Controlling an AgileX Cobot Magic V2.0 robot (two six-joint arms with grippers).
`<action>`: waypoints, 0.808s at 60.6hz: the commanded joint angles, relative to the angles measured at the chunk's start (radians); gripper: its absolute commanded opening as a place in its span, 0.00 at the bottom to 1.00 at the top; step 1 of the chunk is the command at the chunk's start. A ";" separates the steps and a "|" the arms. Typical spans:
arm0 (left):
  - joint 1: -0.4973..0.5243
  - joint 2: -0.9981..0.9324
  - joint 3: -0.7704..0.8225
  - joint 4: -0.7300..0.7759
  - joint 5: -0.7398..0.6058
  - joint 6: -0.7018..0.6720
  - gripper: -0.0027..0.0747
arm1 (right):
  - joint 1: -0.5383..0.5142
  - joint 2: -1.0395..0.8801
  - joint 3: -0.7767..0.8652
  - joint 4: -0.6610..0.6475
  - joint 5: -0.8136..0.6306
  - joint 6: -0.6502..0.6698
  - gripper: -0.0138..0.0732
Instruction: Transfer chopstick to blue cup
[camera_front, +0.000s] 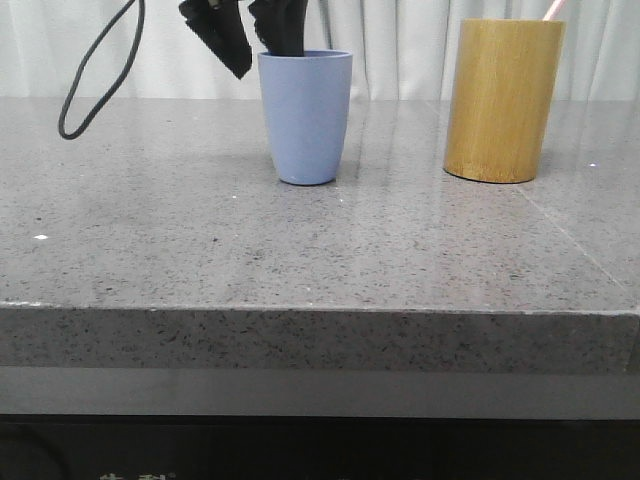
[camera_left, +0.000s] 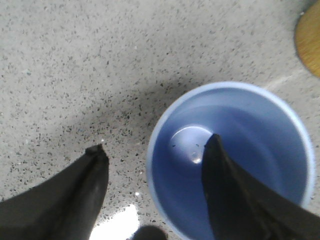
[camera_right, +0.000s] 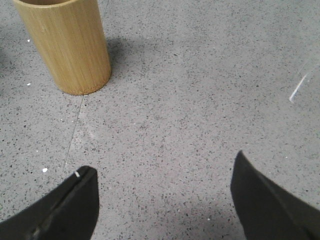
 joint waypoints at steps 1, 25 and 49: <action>-0.006 -0.067 -0.081 -0.027 -0.011 -0.001 0.59 | 0.001 0.005 -0.037 0.033 -0.085 -0.013 0.80; -0.006 -0.146 -0.224 -0.035 0.055 -0.033 0.59 | 0.003 0.157 -0.160 0.202 -0.166 -0.100 0.80; -0.006 -0.462 0.187 -0.038 -0.176 -0.027 0.59 | 0.003 0.304 -0.176 0.430 -0.395 -0.136 0.80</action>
